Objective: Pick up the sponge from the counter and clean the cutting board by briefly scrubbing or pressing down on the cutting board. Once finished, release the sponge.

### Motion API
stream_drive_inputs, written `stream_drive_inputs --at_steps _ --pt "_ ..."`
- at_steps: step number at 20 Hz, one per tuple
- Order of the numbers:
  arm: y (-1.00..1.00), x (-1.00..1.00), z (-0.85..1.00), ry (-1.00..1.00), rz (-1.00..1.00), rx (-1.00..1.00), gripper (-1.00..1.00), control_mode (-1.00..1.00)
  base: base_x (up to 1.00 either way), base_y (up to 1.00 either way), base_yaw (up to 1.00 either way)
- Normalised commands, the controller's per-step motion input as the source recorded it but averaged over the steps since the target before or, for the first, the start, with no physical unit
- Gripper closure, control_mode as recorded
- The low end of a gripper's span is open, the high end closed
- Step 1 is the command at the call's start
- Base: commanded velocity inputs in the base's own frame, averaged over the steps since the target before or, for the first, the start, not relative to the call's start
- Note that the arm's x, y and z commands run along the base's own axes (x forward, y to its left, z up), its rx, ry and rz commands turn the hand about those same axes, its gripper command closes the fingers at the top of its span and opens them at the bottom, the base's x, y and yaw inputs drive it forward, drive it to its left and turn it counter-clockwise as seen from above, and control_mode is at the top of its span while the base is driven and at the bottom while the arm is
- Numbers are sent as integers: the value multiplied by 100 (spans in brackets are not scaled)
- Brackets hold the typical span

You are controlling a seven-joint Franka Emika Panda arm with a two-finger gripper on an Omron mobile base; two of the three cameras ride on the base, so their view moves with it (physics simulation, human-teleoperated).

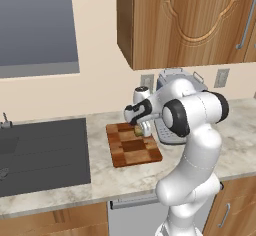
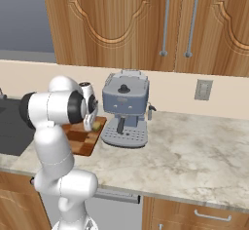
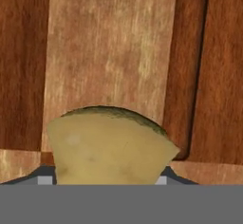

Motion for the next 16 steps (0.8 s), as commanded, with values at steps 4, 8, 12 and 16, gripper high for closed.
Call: stream_drive_inputs --at_steps 4,8,12,16 --pt "6 40 0 0 0 0 100 -100 0 0 0" --pt "3 41 0 0 0 0 100 -100 0 0 0" --pt "8 36 0 0 0 0 100 -100 0 0 0" --pt "26 11 0 0 0 0 100 -100 0 0 0"
